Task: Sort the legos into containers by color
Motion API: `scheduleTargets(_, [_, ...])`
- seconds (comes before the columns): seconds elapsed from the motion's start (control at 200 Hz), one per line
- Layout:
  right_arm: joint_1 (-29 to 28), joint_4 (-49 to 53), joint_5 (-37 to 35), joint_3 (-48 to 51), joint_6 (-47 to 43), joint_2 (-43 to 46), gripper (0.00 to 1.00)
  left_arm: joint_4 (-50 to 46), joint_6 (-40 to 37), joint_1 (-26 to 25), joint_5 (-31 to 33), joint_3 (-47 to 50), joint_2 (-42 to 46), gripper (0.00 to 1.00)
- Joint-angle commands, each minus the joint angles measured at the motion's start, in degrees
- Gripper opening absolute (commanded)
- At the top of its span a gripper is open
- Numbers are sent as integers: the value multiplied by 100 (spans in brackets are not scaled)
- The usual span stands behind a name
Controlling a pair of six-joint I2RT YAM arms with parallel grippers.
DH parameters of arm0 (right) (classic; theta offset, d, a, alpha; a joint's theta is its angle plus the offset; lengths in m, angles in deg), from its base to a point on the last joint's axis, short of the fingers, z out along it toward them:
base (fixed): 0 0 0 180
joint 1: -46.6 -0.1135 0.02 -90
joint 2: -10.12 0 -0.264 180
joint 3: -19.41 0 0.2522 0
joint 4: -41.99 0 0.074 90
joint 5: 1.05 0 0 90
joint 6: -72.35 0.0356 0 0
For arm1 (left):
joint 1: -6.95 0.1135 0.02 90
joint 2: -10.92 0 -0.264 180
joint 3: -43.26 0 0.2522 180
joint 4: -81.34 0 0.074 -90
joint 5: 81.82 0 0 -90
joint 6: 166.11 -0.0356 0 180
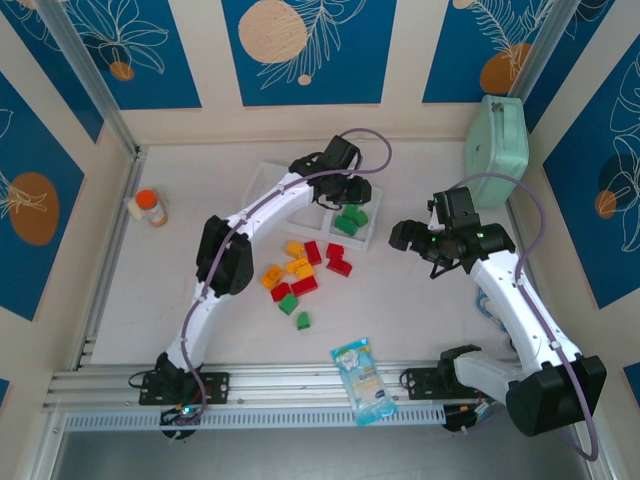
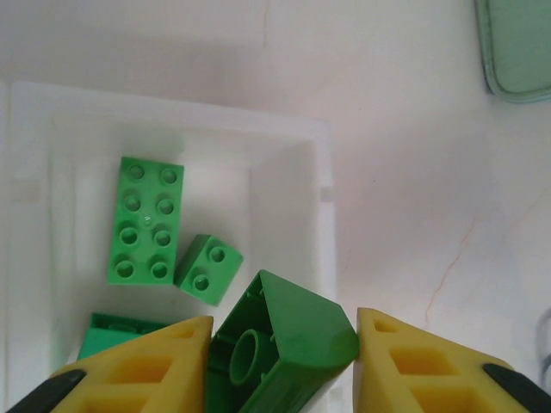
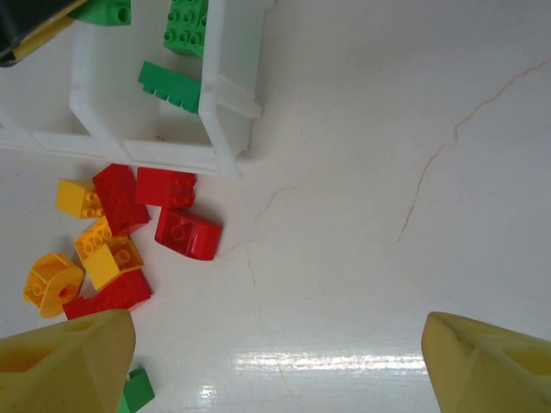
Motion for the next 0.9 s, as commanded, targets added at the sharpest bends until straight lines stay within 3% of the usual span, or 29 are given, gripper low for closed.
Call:
scheduleTargets(0.0, [48,111,175,-13,-107,61,87,-74,15,55,-11,-74,-20,41])
scheduleTargets(0.315, [67,275,337,-218,-203,101,87,50,-286,108,-36,391,544,73])
scheduleTargets(0.515, [-34,391,844,-338,-208,73,87,907,-267,102,206,2220,1863,100])
scheduleTargets(0.685, [-643,688,743,-323,-144,-207,88,1147,-367,103,746,4126,3464,99])
scheduleTargets(0.895, [-2037,660,459,141,1343,-372,92,384,3,118,1185,6434,5794,99])
